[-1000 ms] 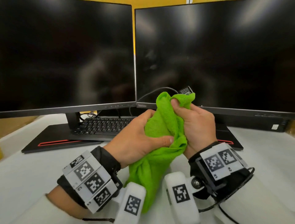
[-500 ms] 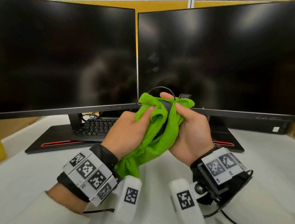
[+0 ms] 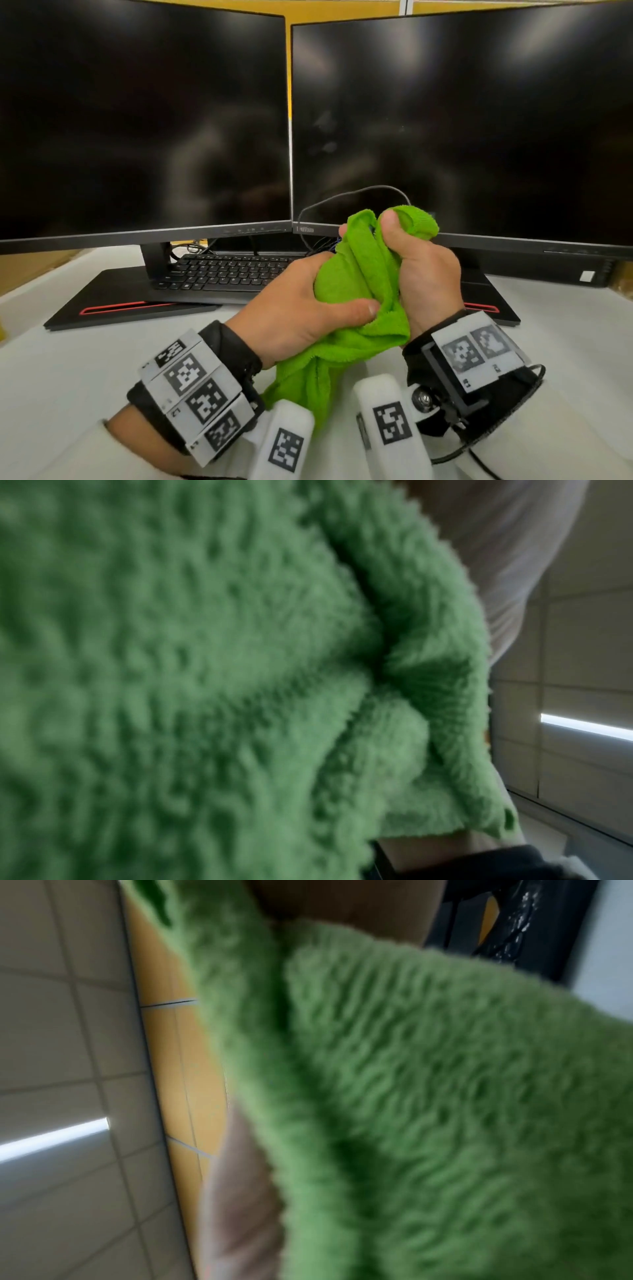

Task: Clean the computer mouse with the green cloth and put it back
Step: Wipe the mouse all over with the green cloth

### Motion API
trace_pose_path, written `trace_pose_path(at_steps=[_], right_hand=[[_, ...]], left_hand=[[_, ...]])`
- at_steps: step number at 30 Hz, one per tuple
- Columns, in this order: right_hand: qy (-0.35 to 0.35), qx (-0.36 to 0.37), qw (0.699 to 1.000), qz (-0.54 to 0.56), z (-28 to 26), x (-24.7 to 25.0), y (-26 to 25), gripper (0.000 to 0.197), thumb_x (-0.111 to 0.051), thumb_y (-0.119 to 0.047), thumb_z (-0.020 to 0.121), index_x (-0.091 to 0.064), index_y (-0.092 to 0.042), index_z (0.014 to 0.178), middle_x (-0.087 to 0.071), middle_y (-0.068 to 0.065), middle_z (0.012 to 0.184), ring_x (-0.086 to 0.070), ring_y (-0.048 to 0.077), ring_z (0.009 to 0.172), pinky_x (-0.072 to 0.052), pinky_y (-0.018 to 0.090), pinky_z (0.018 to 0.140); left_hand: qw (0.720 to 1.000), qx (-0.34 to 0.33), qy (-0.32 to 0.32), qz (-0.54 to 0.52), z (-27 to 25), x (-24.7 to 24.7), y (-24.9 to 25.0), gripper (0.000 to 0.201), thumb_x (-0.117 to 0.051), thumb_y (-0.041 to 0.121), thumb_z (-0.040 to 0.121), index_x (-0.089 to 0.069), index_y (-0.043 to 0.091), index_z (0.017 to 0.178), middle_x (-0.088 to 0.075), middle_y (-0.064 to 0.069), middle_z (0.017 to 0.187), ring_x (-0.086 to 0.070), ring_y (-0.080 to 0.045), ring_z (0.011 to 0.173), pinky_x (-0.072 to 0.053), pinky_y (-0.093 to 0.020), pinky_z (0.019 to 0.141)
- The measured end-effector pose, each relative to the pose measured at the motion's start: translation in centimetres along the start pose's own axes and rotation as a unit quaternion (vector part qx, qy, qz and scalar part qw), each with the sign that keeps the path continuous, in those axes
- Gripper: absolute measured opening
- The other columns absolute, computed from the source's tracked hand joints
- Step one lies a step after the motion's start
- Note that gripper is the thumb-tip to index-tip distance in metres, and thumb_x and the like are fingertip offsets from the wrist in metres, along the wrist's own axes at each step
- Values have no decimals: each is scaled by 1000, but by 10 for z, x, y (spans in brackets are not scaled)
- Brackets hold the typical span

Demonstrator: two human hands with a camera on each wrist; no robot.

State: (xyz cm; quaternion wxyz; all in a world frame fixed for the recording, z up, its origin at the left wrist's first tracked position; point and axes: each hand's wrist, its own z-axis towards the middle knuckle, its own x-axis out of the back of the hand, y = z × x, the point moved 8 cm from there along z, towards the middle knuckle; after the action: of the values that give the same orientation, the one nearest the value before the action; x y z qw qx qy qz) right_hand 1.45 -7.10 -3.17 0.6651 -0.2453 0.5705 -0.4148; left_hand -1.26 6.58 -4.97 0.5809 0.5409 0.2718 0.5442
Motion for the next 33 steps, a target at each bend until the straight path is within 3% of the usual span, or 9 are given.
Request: trace_pose_path(at_steps=[3, 6, 11, 15, 19, 23, 25, 27, 33], right_hand=[[-21, -31, 999, 31, -2, -2, 9, 80, -92, -40, 59, -69, 8, 118, -71, 32, 120, -71, 48, 110, -56, 68, 93], [-42, -25, 998, 40, -2, -4, 9, 59, -83, -39, 74, -72, 3, 113, -71, 32, 120, -70, 47, 112, -55, 66, 95], [-101, -93, 983, 119, -11, -20, 18, 40, -43, -28, 106, -63, -4, 131, -69, 27, 129, -68, 42, 119, -55, 54, 101], [-129, -73, 983, 110, -17, -30, 17, 33, -41, -13, 106, -65, -6, 128, -72, 25, 126, -72, 37, 114, -58, 49, 98], [-94, -13, 994, 58, -13, -24, 9, 19, -60, -4, 97, -74, 3, 109, -77, 24, 108, -76, 32, 93, -63, 43, 88], [-46, 4, 997, 66, -8, -11, 4, 23, -77, -6, 82, -76, 8, 100, -78, 25, 98, -75, 34, 86, -63, 50, 87], [-32, 3, 997, 70, -7, -6, 4, 38, -82, -12, 70, -76, 8, 101, -77, 27, 98, -75, 37, 86, -63, 53, 84], [-32, 2, 997, 63, -7, -5, 5, 40, -83, -17, 65, -77, 4, 98, -78, 26, 97, -77, 38, 88, -63, 56, 84], [-121, -38, 990, 65, -11, -22, 14, 25, -52, -13, 103, -75, -7, 111, -77, 22, 113, -75, 36, 105, -58, 52, 97]], left_hand=[[1000, -12, 3, 19, 0, 3, 4, 41, -89, 11, 81, -72, 6, 118, -81, -13, 108, -79, -30, 100, -63, -48, 93], [999, -25, 14, 17, 0, 2, 10, 28, -84, 7, 83, -76, 5, 110, -83, -11, 101, -79, -22, 91, -65, -39, 86], [990, -26, 136, 13, 1, 22, 12, 69, -71, 73, 81, -75, 4, 76, -71, -7, 66, -62, -18, 62, -50, -37, 67], [973, 29, 230, 20, 4, 46, -2, 84, -48, 79, 86, -72, -1, 83, -72, -28, 81, -68, -34, 71, -57, -54, 83], [965, -8, 254, 64, 5, 50, -2, 67, -35, 64, 99, -69, 7, 93, -72, -26, 91, -71, -38, 89, -54, -64, 90], [981, -38, 183, 50, 2, 29, 6, 60, -40, 46, 111, -65, -1, 83, -68, -6, 70, -61, -16, 67, -54, -37, 70], [994, -41, 104, 9, 4, 12, 5, 34, -63, 44, 99, -70, 12, 108, -81, 0, 94, -76, -15, 89, -60, -33, 84], [997, -30, 69, -17, 3, 7, 0, 54, -78, 33, 82, -60, 16, 130, -79, -5, 118, -75, -22, 111, -61, -41, 96], [992, -69, 88, -53, 3, 22, 4, 73, -89, 18, 69, -58, 13, 135, -79, -5, 120, -76, -23, 111, -62, -36, 90]])
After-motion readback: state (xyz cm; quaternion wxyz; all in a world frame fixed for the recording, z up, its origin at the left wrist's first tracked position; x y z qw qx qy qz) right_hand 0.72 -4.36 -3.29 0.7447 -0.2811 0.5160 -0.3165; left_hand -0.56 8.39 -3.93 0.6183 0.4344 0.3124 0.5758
